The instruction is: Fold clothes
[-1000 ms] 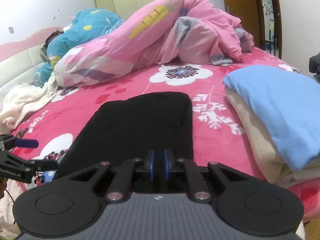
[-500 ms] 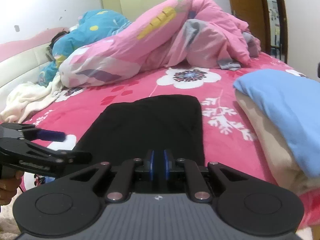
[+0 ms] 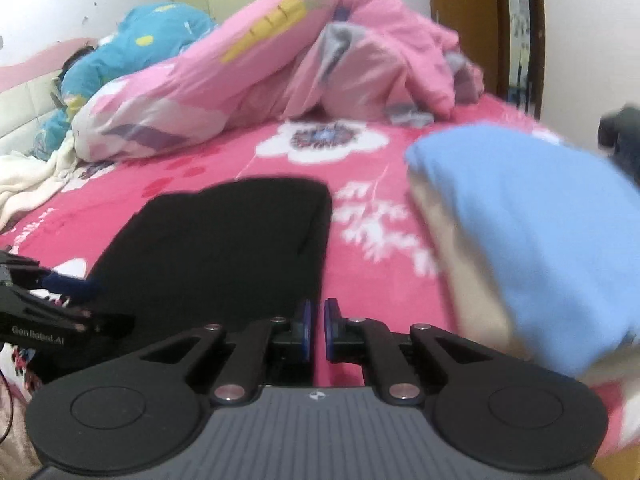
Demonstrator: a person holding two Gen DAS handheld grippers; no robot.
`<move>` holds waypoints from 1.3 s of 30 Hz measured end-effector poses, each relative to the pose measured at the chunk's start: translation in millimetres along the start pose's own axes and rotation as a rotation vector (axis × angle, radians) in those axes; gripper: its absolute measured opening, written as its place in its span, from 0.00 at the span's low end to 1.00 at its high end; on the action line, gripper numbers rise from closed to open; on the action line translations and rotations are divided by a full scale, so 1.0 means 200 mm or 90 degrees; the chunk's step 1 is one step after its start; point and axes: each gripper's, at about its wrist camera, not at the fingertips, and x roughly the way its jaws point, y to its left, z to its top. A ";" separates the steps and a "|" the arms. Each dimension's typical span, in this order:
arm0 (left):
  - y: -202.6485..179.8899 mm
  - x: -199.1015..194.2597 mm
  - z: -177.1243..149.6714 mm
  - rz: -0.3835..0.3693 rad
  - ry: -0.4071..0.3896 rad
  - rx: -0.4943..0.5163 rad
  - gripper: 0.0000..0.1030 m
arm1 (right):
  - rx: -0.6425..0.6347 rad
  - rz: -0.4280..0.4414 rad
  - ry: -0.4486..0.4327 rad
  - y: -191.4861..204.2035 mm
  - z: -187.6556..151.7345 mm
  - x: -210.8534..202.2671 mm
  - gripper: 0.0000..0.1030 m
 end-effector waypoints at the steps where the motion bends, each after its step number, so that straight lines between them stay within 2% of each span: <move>1: -0.01 0.00 0.00 0.004 0.002 0.002 0.67 | -0.004 0.011 -0.007 0.01 0.02 0.00 0.07; 6: -0.03 0.01 0.01 0.019 0.009 0.012 0.67 | -0.044 0.063 -0.017 0.11 0.07 0.08 0.07; 9: -0.04 0.01 0.02 0.028 0.013 0.018 0.69 | -0.042 0.084 0.017 0.10 0.06 0.17 0.07; 11: -0.05 0.01 0.02 0.034 0.014 0.022 0.70 | -0.062 0.039 0.041 0.08 0.05 0.24 0.03; 13: -0.06 0.01 0.02 0.045 0.012 0.029 0.73 | -0.067 0.021 0.027 0.06 0.08 0.22 0.07; 16: -0.07 0.01 0.02 0.057 0.009 0.035 0.75 | -0.072 -0.002 0.000 0.05 0.13 0.19 0.07; 21: -0.08 0.01 0.02 0.065 0.011 0.035 0.76 | -0.102 0.057 -0.002 0.12 0.19 0.24 0.07; 23: -0.08 0.02 0.02 0.069 0.011 0.035 0.77 | -0.107 0.070 0.022 0.12 0.18 0.31 0.07; 25: -0.08 0.02 0.02 0.072 0.012 0.035 0.77 | -0.115 0.063 0.054 0.12 0.17 0.38 0.05; 26: -0.08 0.02 0.02 0.074 0.012 0.035 0.77 | -0.127 0.041 0.062 0.11 0.16 0.41 0.05; 27: -0.09 0.02 0.02 0.075 0.012 0.035 0.77 | -0.129 0.023 0.060 0.11 0.17 0.41 0.04; 29: -0.09 0.02 0.02 0.076 0.013 0.035 0.77 | -0.130 -0.011 0.052 0.09 0.19 0.41 0.07; 31: -0.09 0.02 0.02 0.078 0.014 0.034 0.77 | -0.135 -0.021 0.034 0.09 0.22 0.39 0.07; 36: -0.10 0.02 0.02 0.081 0.014 0.035 0.78 | -0.141 0.029 0.023 0.13 0.29 0.40 0.07; 39: -0.10 0.02 0.02 0.081 0.014 0.034 0.78 | -0.141 0.077 0.055 0.16 0.30 0.48 0.07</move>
